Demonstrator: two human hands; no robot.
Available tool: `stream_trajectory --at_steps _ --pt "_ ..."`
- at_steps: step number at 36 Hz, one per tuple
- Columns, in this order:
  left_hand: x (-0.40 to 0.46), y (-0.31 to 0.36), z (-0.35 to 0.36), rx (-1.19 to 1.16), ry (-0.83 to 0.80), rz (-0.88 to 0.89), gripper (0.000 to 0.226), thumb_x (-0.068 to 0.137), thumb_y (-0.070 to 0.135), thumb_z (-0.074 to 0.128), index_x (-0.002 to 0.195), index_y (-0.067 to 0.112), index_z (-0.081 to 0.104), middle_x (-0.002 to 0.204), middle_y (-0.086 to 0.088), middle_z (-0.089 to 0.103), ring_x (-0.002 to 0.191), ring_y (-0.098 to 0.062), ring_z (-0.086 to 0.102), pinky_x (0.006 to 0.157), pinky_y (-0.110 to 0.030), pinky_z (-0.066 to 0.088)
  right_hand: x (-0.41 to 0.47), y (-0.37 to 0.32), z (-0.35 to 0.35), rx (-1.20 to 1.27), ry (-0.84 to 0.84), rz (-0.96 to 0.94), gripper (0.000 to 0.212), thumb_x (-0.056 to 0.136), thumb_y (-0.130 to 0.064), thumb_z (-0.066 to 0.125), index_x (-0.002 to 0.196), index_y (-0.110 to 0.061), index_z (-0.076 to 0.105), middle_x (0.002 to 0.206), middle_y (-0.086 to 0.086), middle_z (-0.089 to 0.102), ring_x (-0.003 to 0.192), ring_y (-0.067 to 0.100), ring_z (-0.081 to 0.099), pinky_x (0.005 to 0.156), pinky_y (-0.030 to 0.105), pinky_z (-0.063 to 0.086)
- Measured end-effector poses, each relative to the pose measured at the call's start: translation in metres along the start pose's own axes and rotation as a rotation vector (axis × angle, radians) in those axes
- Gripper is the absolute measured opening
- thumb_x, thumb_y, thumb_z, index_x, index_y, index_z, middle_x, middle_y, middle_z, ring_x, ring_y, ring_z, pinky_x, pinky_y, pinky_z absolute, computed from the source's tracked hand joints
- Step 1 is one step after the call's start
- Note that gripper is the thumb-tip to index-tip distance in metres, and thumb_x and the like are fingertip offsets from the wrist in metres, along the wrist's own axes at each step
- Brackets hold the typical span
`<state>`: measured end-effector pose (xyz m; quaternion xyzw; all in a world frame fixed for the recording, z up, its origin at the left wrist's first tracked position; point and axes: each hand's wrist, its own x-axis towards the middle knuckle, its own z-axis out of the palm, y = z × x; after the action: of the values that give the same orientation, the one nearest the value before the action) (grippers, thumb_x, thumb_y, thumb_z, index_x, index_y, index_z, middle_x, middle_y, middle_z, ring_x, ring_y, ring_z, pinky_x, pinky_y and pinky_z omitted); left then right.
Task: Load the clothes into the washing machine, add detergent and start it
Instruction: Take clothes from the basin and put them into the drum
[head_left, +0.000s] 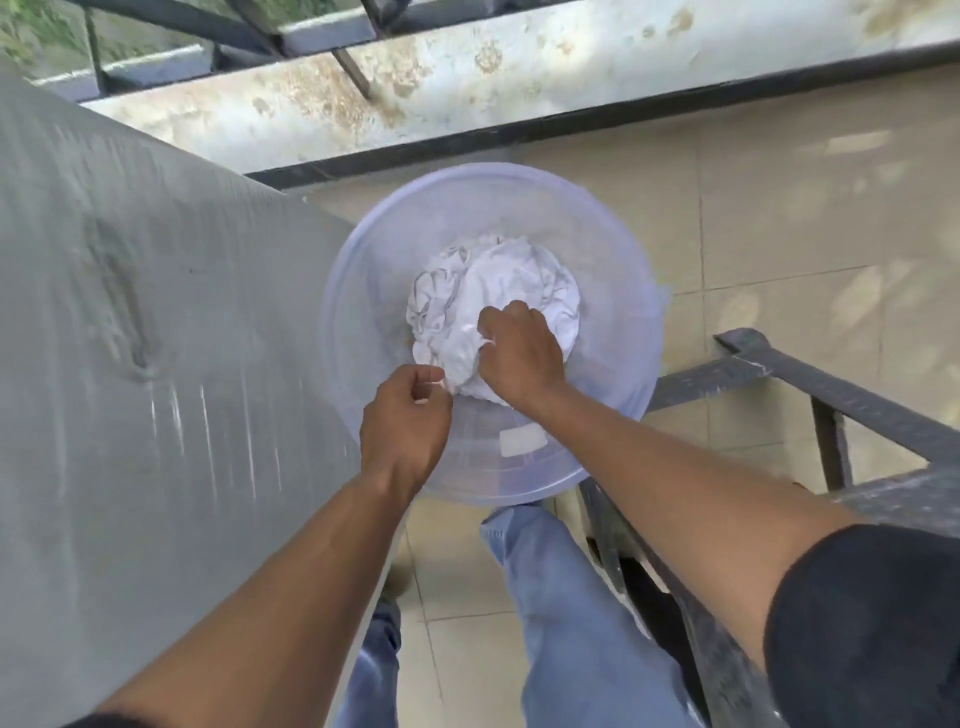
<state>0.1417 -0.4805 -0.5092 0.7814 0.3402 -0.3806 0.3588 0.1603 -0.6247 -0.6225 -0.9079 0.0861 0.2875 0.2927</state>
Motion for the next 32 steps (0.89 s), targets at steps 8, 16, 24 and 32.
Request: stream_trajectory --at_steps 8,16,24,32 --pt "-0.079 0.015 -0.024 0.112 -0.047 0.048 0.094 0.081 0.035 0.078 0.161 0.023 0.032 0.145 0.003 0.053 0.132 -0.023 0.056 0.108 -0.041 0.050 -0.117 -0.073 -0.118 0.572 -0.022 0.012 0.011 0.089 -0.013 0.059 0.089 -0.020 0.050 0.082 0.009 0.058 0.079 0.031 0.058 0.075 0.049 0.051" --pt "-0.166 0.065 -0.073 0.348 -0.088 0.381 0.048 0.069 0.062 0.049 0.114 0.046 0.052 0.107 0.023 0.064 0.097 -0.007 0.063 0.076 -0.027 0.044 -0.260 -0.155 -0.258 0.970 -0.139 -0.046 0.009 0.088 -0.016 0.062 0.084 -0.018 0.054 0.071 0.001 0.058 0.068 0.006 0.049 0.068 0.024 0.041" --pt "-0.233 0.110 -0.133 0.381 -0.107 0.499 0.047 0.074 0.046 0.058 0.109 0.023 0.078 0.097 0.032 0.075 0.097 0.013 0.069 0.082 -0.005 0.044 -0.341 -0.196 -0.362 1.095 -0.066 -0.109 0.023 0.083 -0.031 0.066 0.088 -0.009 0.061 0.076 0.011 0.063 0.074 0.018 0.057 0.070 0.036 0.043" --pt "-0.330 0.160 -0.203 0.247 0.044 0.650 0.045 0.080 0.037 0.050 0.116 0.040 0.077 0.111 0.017 0.080 0.108 -0.013 0.075 0.089 -0.028 0.053 -0.337 -0.164 -0.394 0.800 0.031 0.169 0.032 0.072 -0.021 0.072 0.102 -0.030 0.071 0.102 0.000 0.075 0.097 0.021 0.073 0.082 0.036 0.061"
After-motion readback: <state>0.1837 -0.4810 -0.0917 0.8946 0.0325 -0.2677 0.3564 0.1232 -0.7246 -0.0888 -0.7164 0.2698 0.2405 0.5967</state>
